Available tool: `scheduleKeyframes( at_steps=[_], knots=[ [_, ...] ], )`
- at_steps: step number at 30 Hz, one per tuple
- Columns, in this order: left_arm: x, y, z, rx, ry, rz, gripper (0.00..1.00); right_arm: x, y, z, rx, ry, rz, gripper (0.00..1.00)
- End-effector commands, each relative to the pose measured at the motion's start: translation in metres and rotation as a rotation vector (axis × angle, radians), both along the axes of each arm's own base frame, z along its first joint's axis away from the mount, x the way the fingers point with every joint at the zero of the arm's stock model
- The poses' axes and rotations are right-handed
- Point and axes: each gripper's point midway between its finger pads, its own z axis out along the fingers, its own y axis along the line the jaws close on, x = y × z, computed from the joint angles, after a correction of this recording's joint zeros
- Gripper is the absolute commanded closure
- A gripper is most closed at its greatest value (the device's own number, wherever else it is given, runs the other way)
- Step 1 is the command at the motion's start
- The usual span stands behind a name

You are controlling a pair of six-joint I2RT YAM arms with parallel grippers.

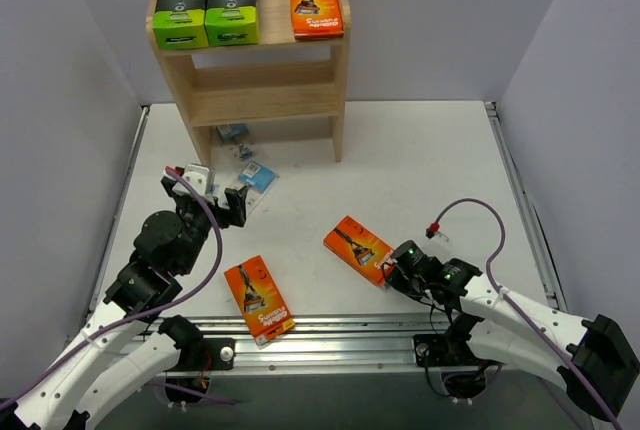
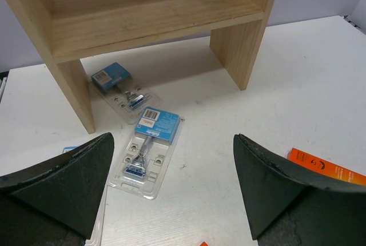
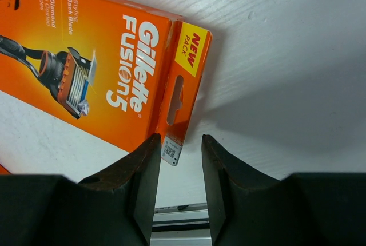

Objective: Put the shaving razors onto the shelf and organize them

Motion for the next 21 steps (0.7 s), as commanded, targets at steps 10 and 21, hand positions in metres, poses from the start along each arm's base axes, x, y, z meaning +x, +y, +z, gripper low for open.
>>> scheduleKeyframes(
  at_steps=[10, 21],
  knots=[
    [-0.003, -0.010, 0.010, -0.003, -0.020, -0.042, 0.06, 0.014, -0.011, -0.013, -0.027, -0.027, -0.079, 0.71],
    [-0.001, -0.011, 0.007, 0.011, -0.008, -0.042, 0.06, 0.029, -0.009, -0.006, -0.010, -0.069, -0.095, 0.93]
  ],
)
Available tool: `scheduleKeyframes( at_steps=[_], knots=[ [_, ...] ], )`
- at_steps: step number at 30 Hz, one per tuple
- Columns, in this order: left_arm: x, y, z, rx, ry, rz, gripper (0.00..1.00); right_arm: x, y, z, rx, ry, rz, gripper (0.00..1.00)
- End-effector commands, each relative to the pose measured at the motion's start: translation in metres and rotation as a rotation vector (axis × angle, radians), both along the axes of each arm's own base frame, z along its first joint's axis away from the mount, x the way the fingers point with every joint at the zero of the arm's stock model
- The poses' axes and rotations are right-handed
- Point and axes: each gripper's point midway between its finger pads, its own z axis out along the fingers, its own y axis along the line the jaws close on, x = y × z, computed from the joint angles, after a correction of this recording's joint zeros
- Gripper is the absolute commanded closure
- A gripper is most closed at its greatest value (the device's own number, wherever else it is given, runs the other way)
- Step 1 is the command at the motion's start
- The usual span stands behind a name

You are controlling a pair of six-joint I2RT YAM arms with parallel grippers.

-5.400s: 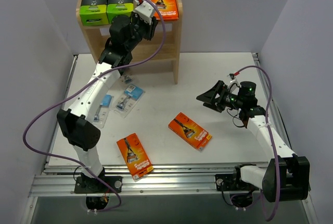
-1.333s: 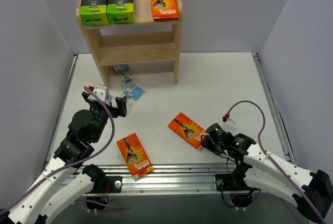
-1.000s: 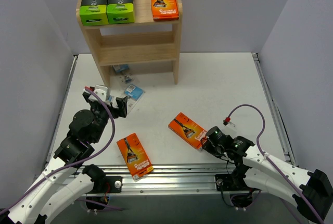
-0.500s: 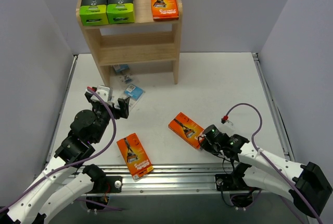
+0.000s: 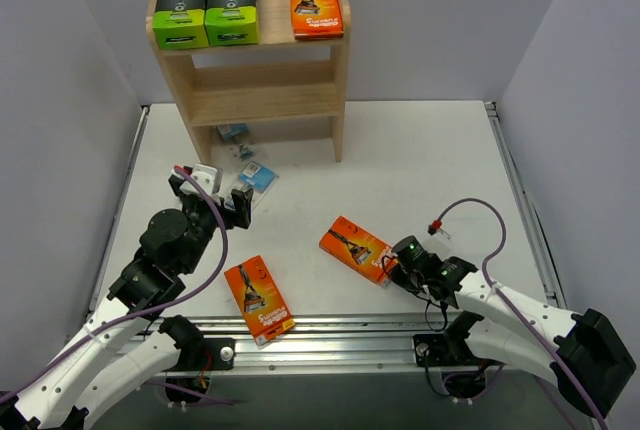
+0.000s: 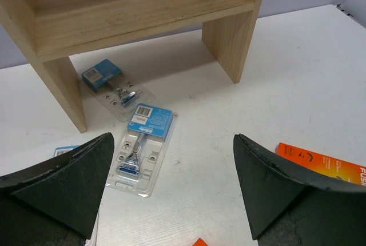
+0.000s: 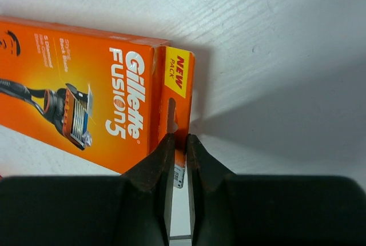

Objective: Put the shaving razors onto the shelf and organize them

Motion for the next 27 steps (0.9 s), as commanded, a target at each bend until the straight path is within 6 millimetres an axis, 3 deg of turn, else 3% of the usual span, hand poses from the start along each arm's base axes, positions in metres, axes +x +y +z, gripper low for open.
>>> scheduleKeyframes(
  at_steps=[1, 4, 11, 19, 27],
  knots=[
    [-0.001, 0.000, 0.013, -0.006, -0.026, -0.007, 0.06, 0.010, -0.006, 0.002, -0.023, -0.033, -0.030, 0.95],
    [-0.001, 0.000, 0.012, -0.001, -0.025, -0.002, 0.06, 0.017, 0.002, 0.008, -0.007, -0.049, -0.018, 1.00],
    [0.001, 0.002, 0.010, 0.010, -0.021, 0.010, 0.06, 0.041, 0.030, 0.031, 0.060, -0.093, 0.016, 1.00],
    [0.003, 0.000, 0.005, 0.026, -0.003, 0.012, 0.06, 0.090, 0.085, 0.078, 0.205, -0.202, 0.040, 1.00],
    [0.006, 0.004, 0.001, 0.048, 0.009, 0.039, 0.06, 0.121, 0.147, 0.079, 0.257, -0.192, 0.140, 1.00]
  ],
)
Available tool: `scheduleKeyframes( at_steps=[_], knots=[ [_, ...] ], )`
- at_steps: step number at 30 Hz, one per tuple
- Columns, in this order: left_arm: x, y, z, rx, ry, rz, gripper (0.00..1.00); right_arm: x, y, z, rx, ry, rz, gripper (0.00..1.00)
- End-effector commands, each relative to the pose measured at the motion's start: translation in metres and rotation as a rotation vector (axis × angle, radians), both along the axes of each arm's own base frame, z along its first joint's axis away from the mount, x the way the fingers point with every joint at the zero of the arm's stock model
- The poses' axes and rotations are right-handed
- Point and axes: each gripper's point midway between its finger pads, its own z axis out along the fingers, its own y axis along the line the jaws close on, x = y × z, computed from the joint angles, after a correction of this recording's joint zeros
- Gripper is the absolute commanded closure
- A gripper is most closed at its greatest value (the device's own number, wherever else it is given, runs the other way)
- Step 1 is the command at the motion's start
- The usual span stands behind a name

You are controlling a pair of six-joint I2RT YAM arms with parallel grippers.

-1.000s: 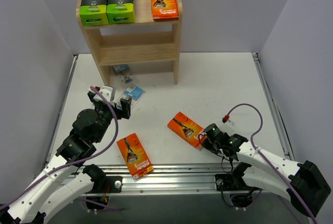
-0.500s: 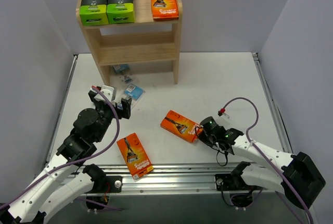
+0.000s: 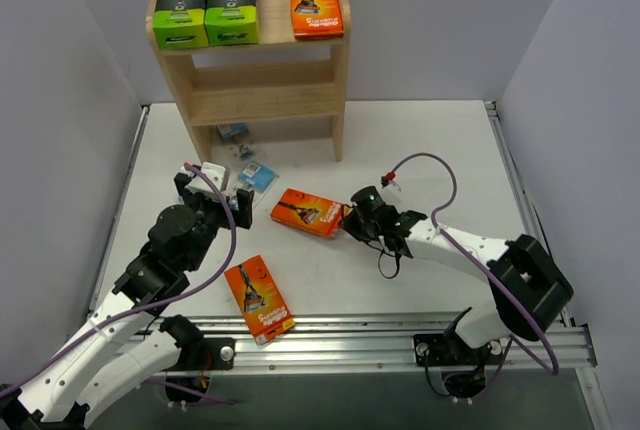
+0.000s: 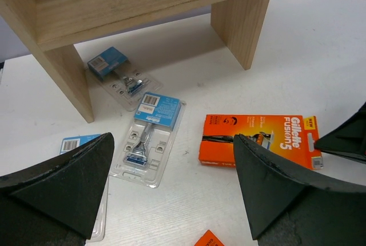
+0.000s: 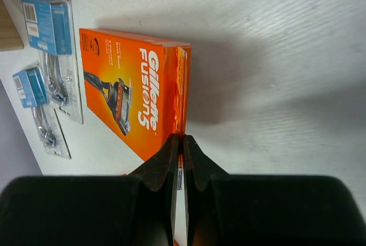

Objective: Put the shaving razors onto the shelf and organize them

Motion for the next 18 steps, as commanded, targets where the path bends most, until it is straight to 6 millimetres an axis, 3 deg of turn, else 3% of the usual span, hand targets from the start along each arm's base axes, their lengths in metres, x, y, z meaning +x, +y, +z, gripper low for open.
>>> scheduleKeyframes(
  at_steps=[1, 4, 6, 8, 10, 11, 16, 18],
  knots=[
    [0.001, 0.003, 0.016, -0.005, -0.028, 0.020, 0.06, 0.011, 0.039, 0.020, 0.065, -0.056, 0.081, 1.00],
    [0.002, 0.003, 0.015, -0.001, -0.021, 0.025, 0.06, 0.010, 0.071, 0.034, 0.135, -0.098, 0.190, 0.98],
    [0.003, 0.003, 0.013, 0.005, -0.017, 0.026, 0.06, -0.004, 0.103, 0.051, 0.274, -0.141, 0.334, 0.89],
    [0.003, 0.003, 0.013, 0.008, -0.013, 0.025, 0.06, -0.011, 0.115, 0.064, 0.344, -0.183, 0.399, 0.71],
    [0.003, 0.002, 0.013, 0.007, -0.012, 0.024, 0.06, -0.016, 0.111, 0.059, 0.318, -0.171, 0.422, 0.55],
    [0.003, 0.002, 0.014, 0.005, -0.014, 0.025, 0.06, -0.019, 0.103, 0.054, 0.275, -0.155, 0.420, 0.54],
    [0.003, 0.000, 0.012, 0.012, -0.007, 0.013, 0.06, -0.011, 0.067, 0.037, 0.214, -0.122, 0.354, 0.51],
    [0.003, -0.001, 0.013, 0.010, -0.008, 0.008, 0.06, -0.006, 0.050, 0.025, 0.165, -0.094, 0.328, 0.56]
  ],
)
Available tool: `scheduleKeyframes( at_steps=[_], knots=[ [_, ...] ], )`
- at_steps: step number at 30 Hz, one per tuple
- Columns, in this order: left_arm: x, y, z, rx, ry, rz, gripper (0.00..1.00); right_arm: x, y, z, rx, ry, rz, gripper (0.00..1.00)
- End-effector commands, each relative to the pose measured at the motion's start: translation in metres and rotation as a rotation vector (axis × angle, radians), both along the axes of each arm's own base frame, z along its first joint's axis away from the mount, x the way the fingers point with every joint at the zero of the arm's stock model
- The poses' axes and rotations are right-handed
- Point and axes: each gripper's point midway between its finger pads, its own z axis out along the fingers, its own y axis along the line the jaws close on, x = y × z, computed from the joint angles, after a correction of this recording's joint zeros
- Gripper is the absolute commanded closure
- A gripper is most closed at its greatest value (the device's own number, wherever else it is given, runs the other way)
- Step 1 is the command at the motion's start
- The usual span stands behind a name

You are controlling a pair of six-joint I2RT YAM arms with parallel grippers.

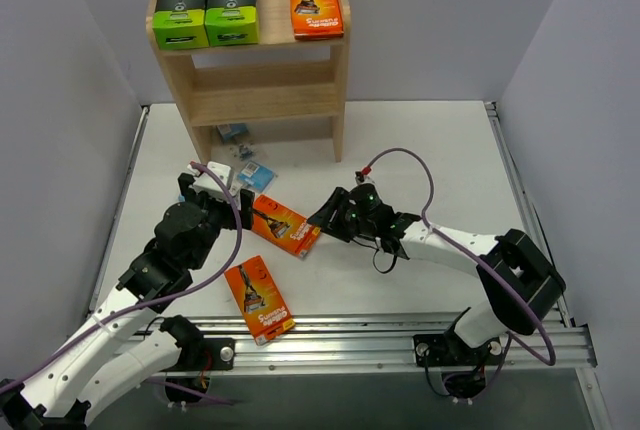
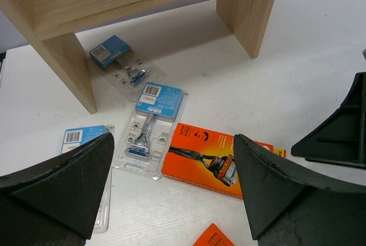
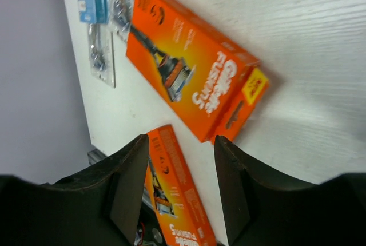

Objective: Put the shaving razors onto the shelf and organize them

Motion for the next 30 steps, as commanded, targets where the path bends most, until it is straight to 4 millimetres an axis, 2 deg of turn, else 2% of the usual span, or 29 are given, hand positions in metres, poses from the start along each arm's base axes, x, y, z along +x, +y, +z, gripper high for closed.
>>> scheduleKeyframes(
  at_steps=[1, 5, 10, 22, 30],
  knots=[
    [-0.001, -0.001, 0.025, -0.023, -0.046, -0.009, 0.06, 0.007, -0.026, -0.005, -0.060, -0.005, -0.023, 0.58],
    [0.000, 0.001, 0.024, -0.023, -0.045, 0.003, 0.06, 0.009, -0.045, -0.029, -0.115, 0.033, -0.048, 0.64],
    [0.002, 0.001, 0.022, -0.016, -0.039, 0.011, 0.06, 0.009, -0.042, -0.057, -0.116, 0.069, -0.023, 0.66],
    [0.005, 0.002, 0.017, 0.024, -0.032, 0.015, 0.06, 0.020, -0.022, -0.073, -0.078, 0.073, 0.025, 0.67],
    [0.006, 0.000, 0.017, 0.028, -0.032, 0.011, 0.06, 0.018, -0.015, -0.081, -0.066, 0.083, 0.041, 0.68]
  ],
)
